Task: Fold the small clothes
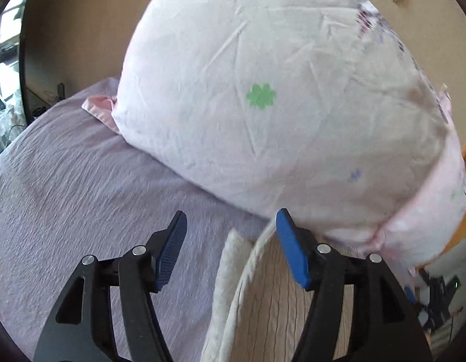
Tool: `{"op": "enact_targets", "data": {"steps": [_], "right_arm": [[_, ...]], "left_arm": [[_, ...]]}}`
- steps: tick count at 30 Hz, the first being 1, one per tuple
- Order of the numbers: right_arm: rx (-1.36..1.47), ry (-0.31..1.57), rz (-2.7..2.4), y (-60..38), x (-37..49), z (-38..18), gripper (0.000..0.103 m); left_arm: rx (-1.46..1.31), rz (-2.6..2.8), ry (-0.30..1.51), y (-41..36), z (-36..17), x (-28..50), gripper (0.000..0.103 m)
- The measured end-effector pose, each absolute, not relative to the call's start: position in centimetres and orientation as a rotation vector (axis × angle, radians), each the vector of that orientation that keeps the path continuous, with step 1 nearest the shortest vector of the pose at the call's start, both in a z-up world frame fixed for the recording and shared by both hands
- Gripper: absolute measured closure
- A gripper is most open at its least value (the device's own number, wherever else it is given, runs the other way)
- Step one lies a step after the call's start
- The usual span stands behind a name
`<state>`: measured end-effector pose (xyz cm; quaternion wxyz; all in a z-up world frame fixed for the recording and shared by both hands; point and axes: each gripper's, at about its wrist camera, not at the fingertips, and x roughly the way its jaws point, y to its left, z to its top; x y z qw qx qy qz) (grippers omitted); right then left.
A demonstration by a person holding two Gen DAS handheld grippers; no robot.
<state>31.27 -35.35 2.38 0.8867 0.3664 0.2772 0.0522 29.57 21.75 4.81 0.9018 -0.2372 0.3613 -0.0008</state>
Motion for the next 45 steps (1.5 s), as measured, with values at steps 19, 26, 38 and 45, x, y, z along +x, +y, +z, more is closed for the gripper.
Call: {"op": "enact_targets", "data": {"steps": [19, 26, 38, 45], "right_arm": [[0.526, 0.736, 0.35, -29.0, 27.2, 0.7, 0.017], [0.542, 0.624, 0.356, -33.4, 23.1, 1.9, 0.017], [0.708, 0.569, 0.206, -43.6, 17.3, -0.4, 0.017], [0.697, 0.55, 0.26, -43.7, 17.8, 1.0, 0.018]], "left_arm": [[-0.844, -0.263, 0.968, 20.1, -4.2, 28.3, 0.087], [-0.725, -0.275, 0.912, 13.9, 3.6, 27.7, 0.09], [-0.652, -0.646, 1.159, -18.7, 0.7, 31.9, 0.088], [-0.88, -1.001, 0.948, -15.6, 5.4, 30.4, 0.025]]}}
